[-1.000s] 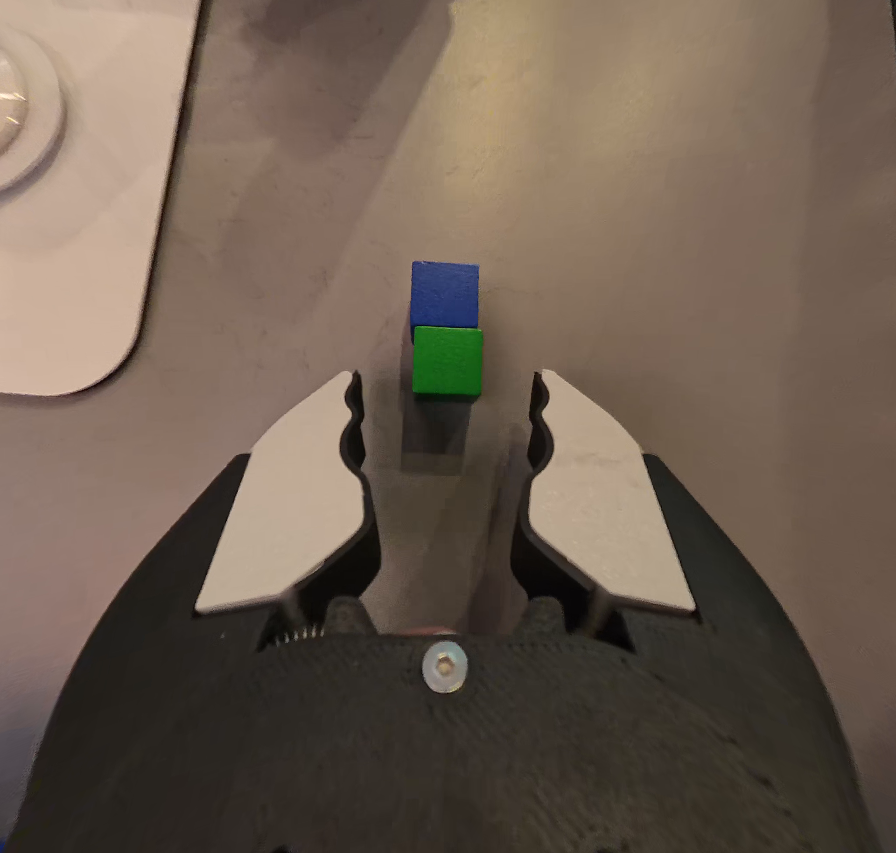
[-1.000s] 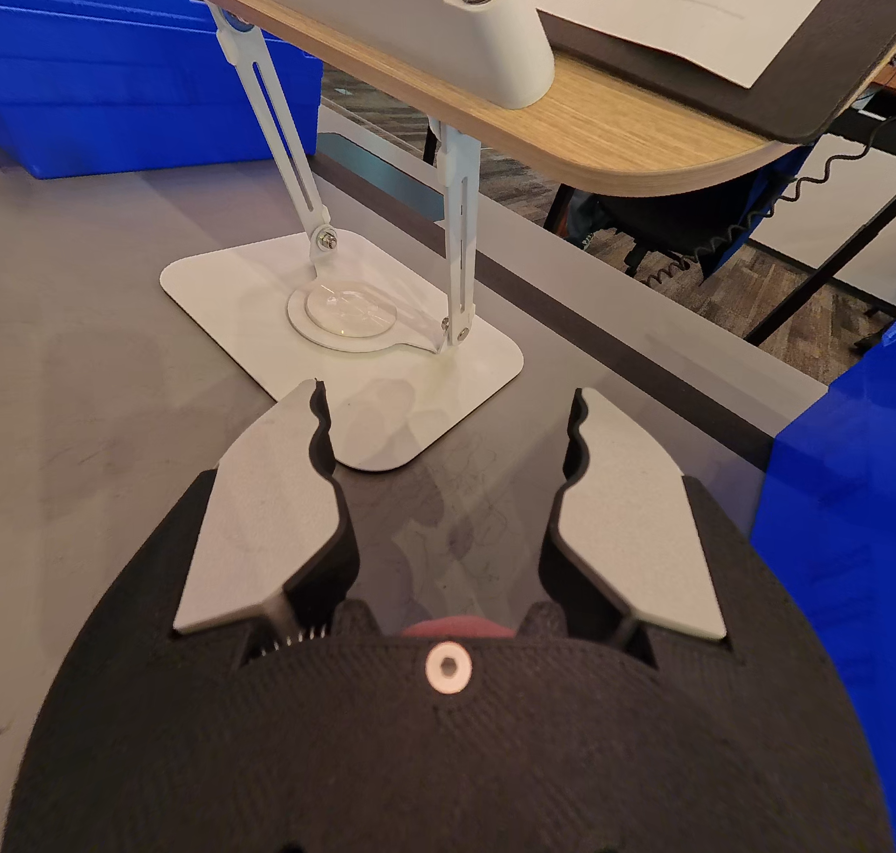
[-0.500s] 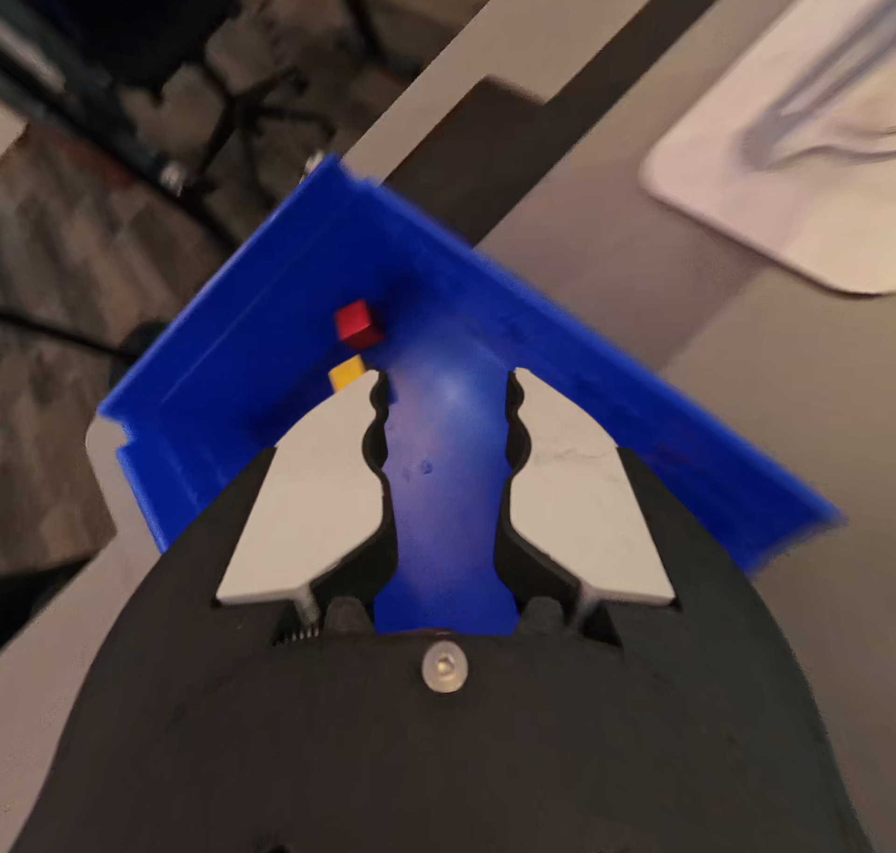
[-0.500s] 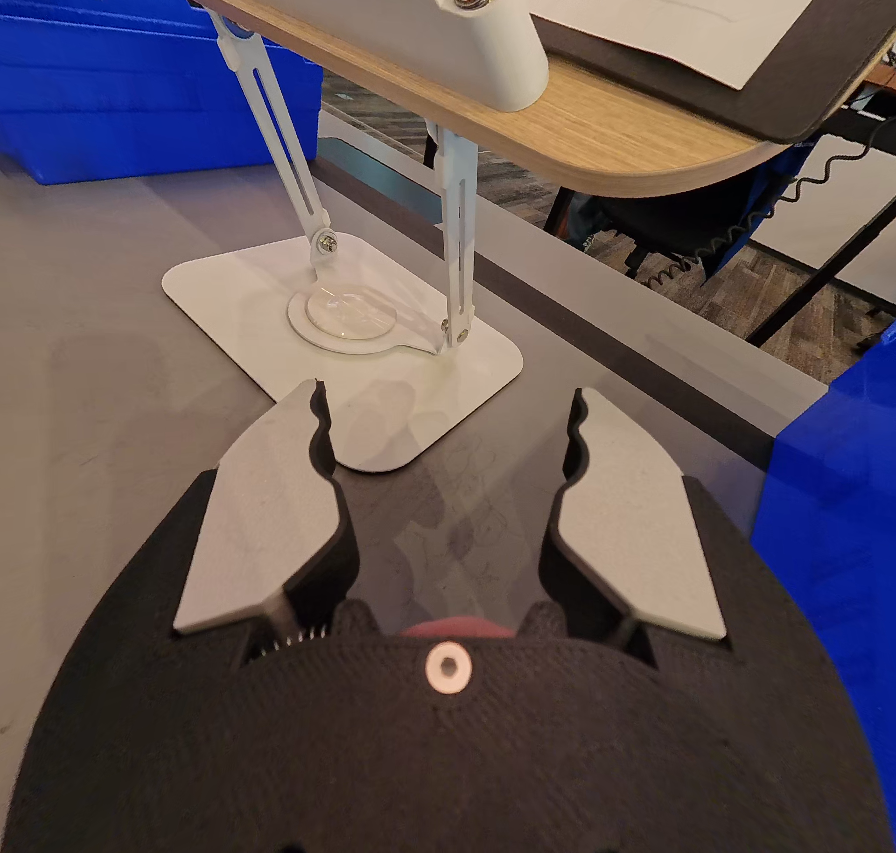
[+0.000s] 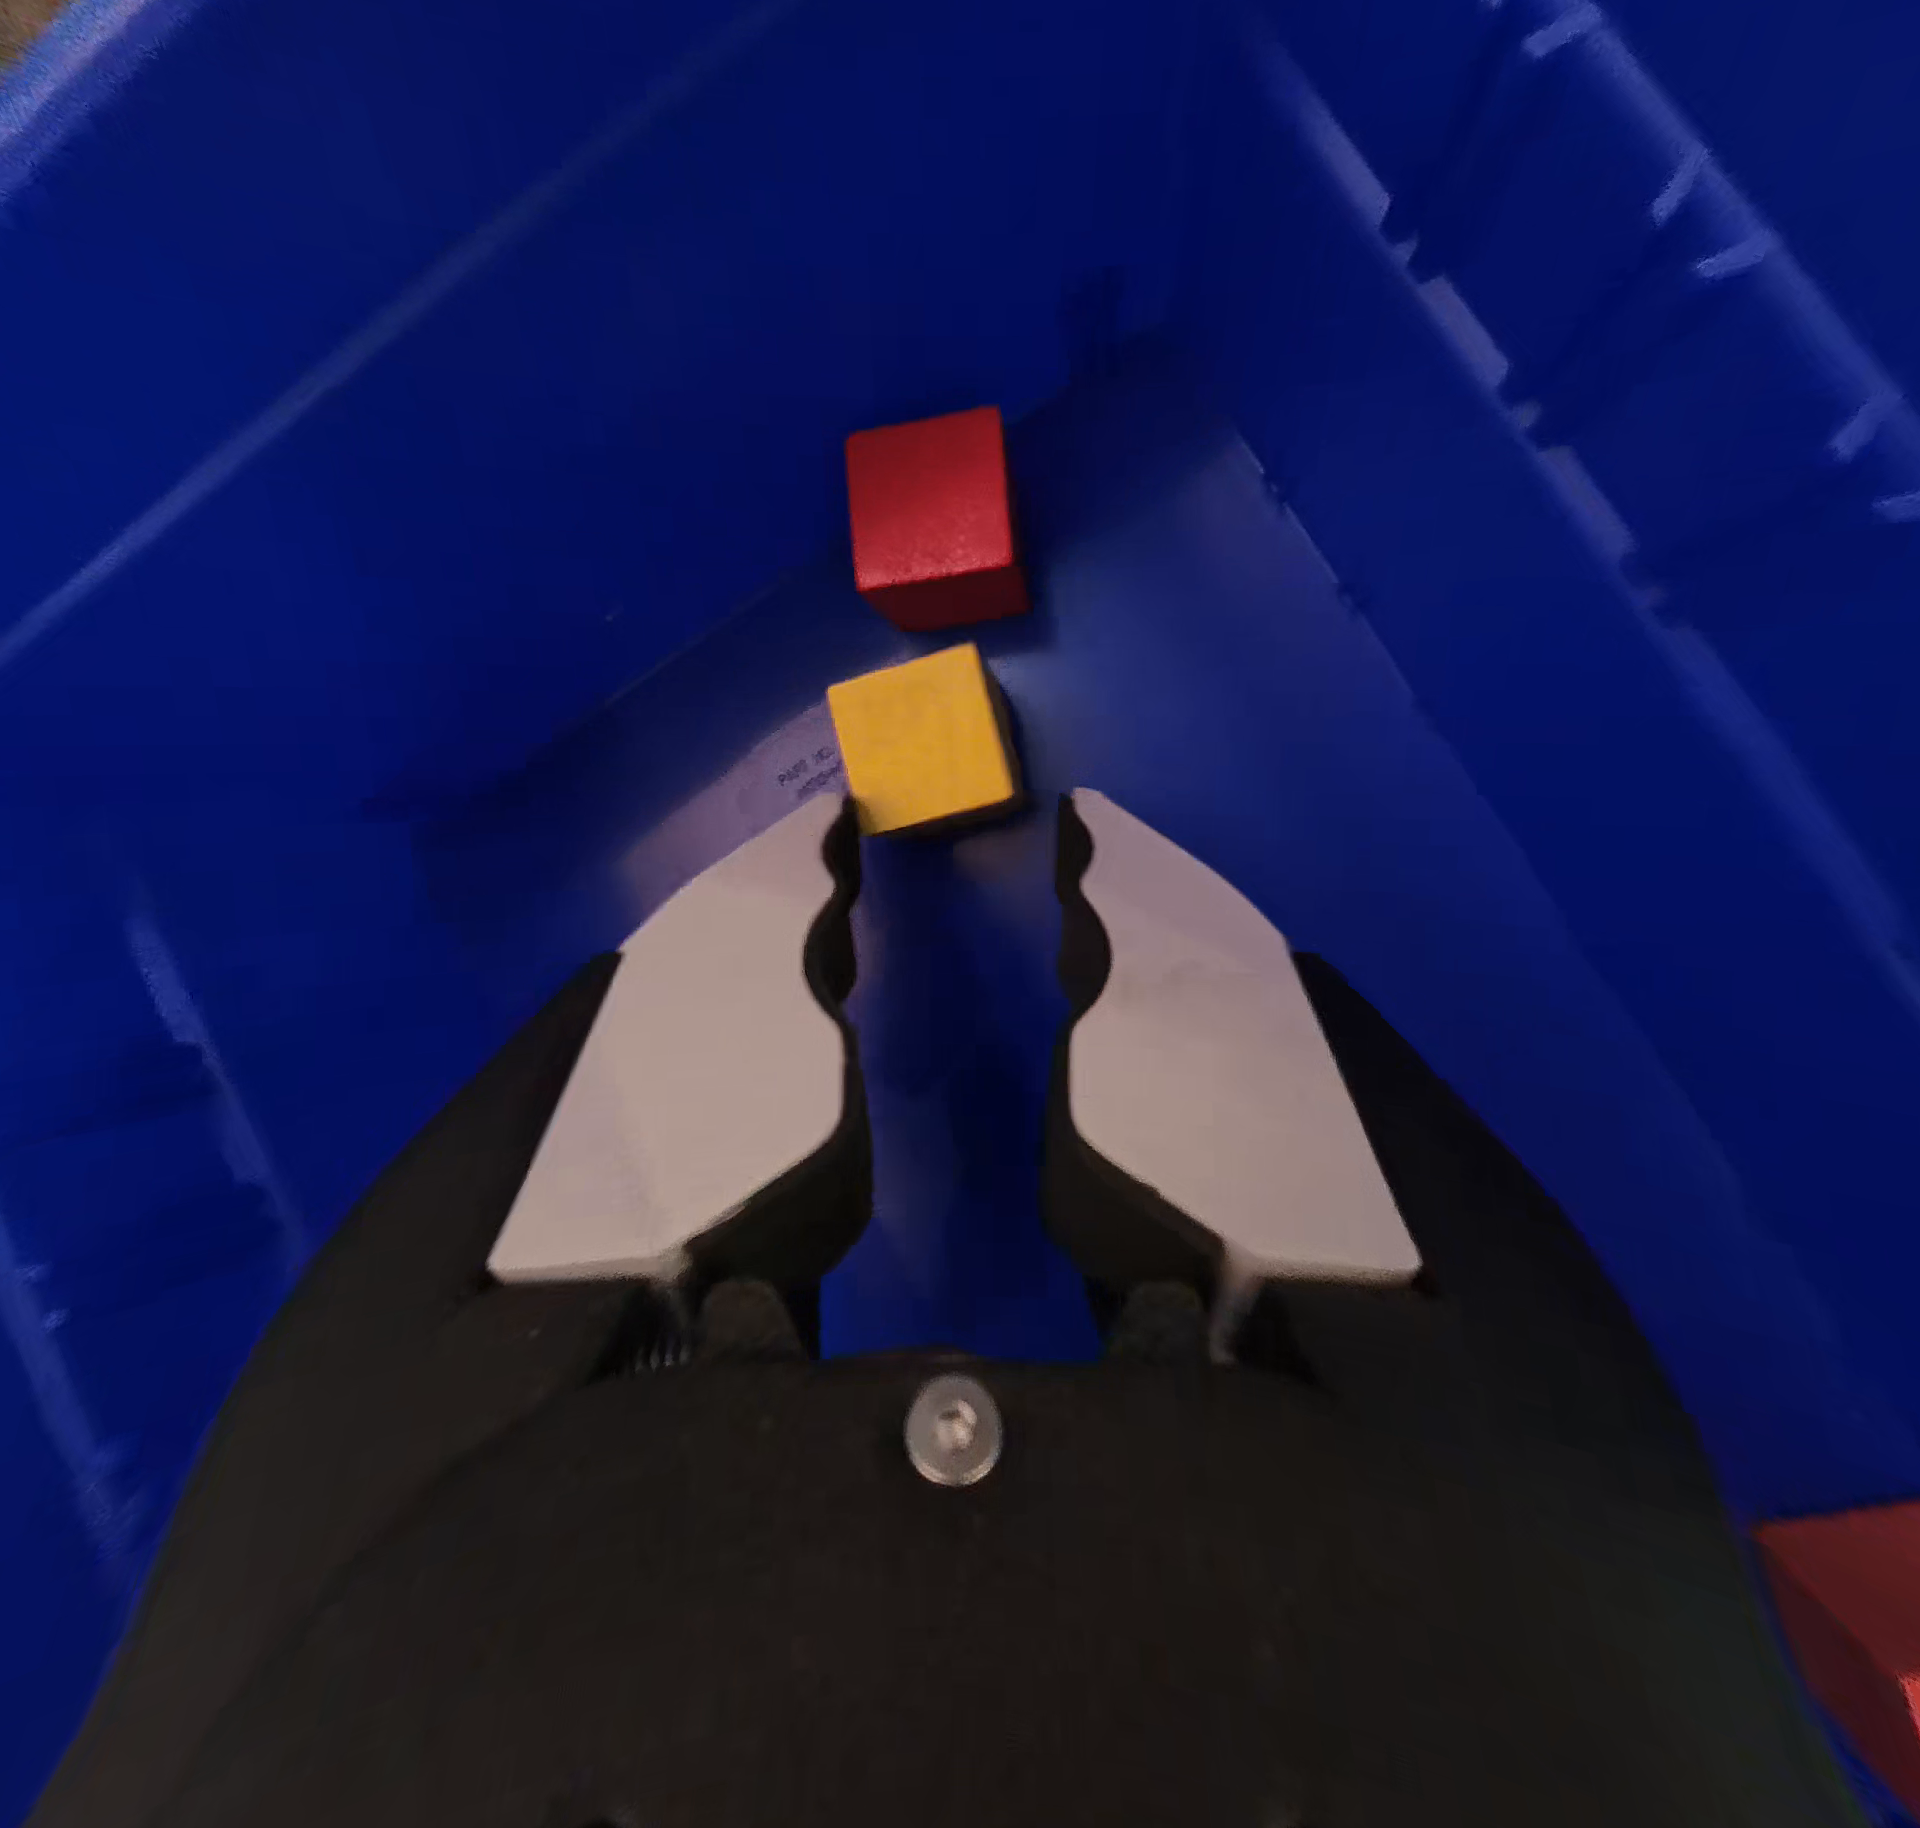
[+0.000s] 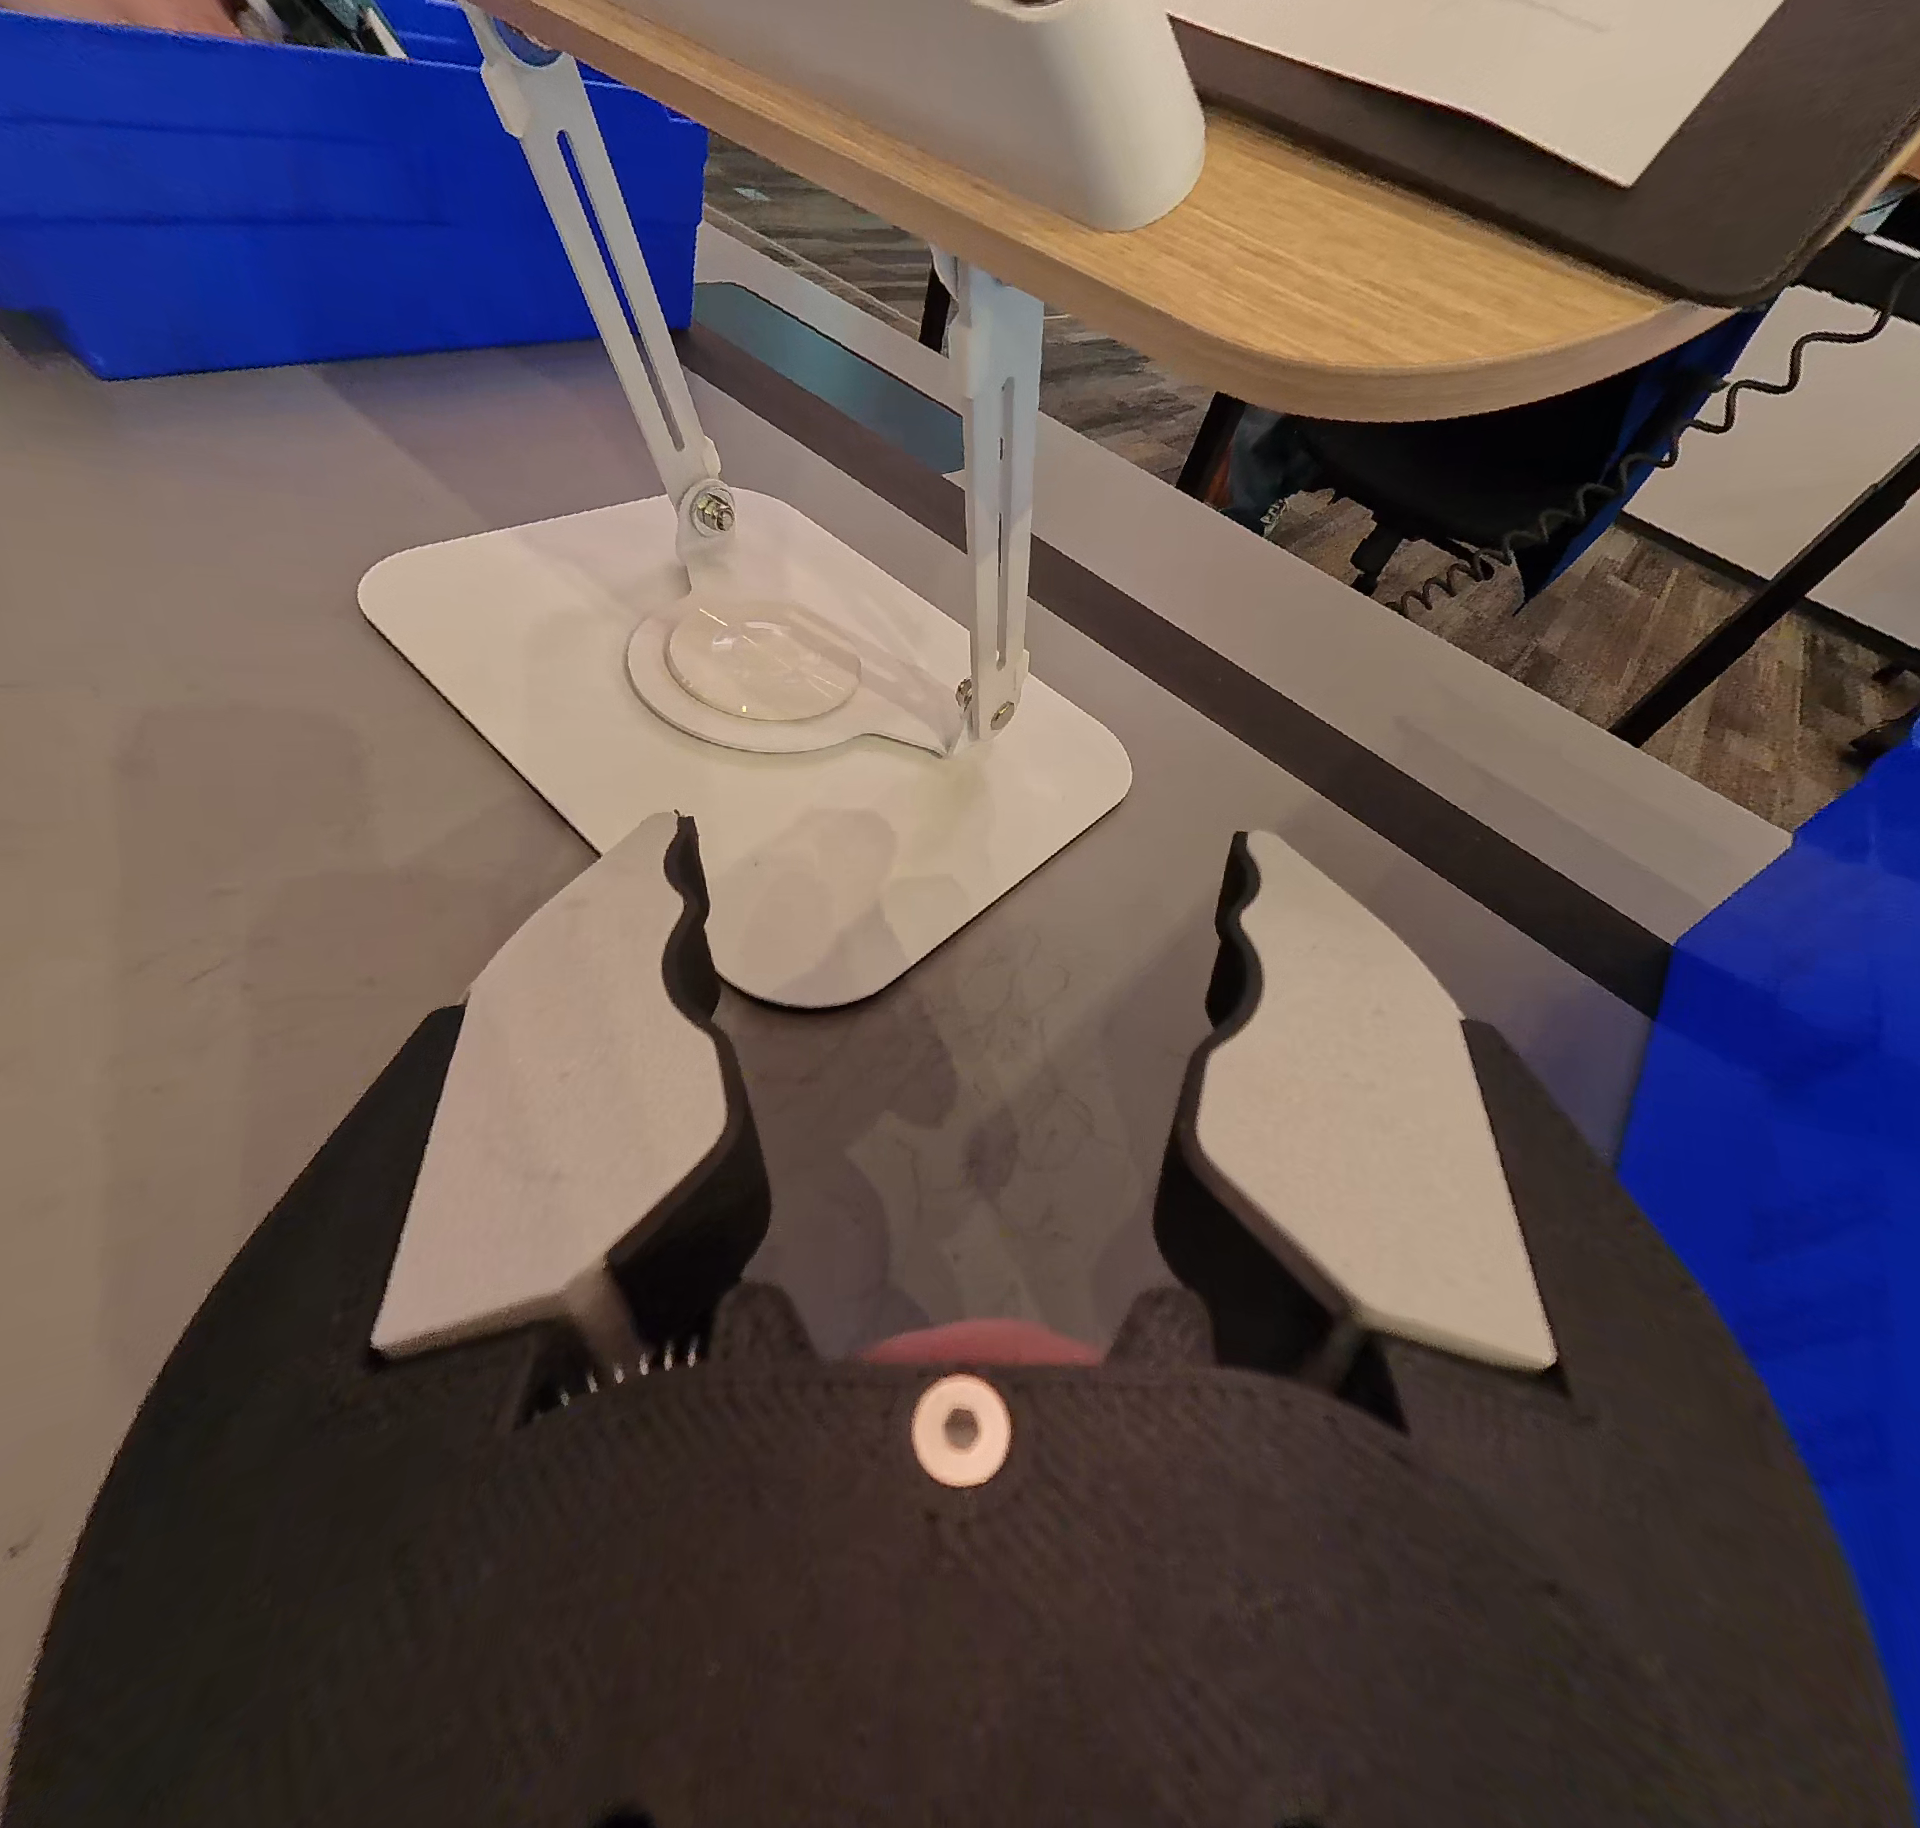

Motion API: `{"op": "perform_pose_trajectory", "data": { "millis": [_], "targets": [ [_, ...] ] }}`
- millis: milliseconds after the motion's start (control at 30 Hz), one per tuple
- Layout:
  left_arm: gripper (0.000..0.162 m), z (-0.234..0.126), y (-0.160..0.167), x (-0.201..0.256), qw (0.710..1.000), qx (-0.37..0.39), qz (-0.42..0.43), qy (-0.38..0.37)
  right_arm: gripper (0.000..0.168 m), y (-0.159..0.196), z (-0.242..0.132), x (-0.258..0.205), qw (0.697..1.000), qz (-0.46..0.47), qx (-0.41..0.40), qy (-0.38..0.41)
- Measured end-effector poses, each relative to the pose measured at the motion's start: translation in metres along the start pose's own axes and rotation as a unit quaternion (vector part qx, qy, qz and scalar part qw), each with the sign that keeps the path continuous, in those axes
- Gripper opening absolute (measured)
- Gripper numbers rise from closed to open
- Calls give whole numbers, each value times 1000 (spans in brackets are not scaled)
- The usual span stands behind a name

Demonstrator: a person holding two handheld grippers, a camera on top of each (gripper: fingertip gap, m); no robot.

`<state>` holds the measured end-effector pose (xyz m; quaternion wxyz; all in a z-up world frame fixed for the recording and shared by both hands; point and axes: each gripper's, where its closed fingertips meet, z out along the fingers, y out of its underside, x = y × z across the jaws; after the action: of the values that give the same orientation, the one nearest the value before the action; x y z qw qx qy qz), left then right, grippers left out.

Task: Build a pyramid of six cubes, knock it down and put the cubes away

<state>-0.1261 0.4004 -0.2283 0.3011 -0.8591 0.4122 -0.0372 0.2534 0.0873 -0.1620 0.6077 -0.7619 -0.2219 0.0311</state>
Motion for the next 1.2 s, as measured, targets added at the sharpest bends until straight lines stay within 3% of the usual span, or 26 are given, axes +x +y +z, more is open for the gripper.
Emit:
{"op": "perform_pose_trajectory", "data": {
  "millis": [100, 167, 200, 233, 367, 433, 567, 667, 800, 933, 1067, 1200],
  "targets": [
    [8, 2, -3, 4, 1000, 12, -5, 16, 94, 0, 0, 0, 1000, 1, 1, 0],
    [7, 2, -4, 2, 1000, 17, -5, 12, 94, 0, 0, 0, 1000, 0, 0, 0],
    [17, 2, -4, 3, 1000, 17, -6, 13, 94, 0, 0, 0, 1000, -1, 0, 0],
    [37, 3, -1, 2, 1000, 6, -11, 13, 94, 0, 0, 0, 1000, -2, -1, 0],
    [71, 2, -3, 3, 1000, 8, -7, 11, 94, 0, 0, -1, 1000, -4, -2, 0],
    [72, 5, -5, 6, 1000, 7, -10, 13, 94, 0, 0, -1, 1000, -4, -2, 0],
    [57, 13, -12, 13, 999, 17, -40, 25, 94, 0, 0, -1, 1000, -4, -1, 0],
    [30, 18, -14, 8, 998, 13, -58, 18, 94, 0, 0, -1, 1000, -4, -2, -1],
    [29, 14, -13, 7, 999, 1, -51, 13, 94, 0, 0, -1, 1000, -6, -2, -1],
    [29, -23, -16, 17, 998, 32, -30, 36, 94, 0, 0, -1, 1000, -5, -2, -1],
    [29, -99, -15, 39, 994, 95, 19, 58, 94, 1, 0, -1, 1000, -4, -3, -2],
    [29, -173, 6, 94, 981, 132, 99, 106, 94, 1, 1, -2, 1000, -7, -5, -2]
  ]
}}
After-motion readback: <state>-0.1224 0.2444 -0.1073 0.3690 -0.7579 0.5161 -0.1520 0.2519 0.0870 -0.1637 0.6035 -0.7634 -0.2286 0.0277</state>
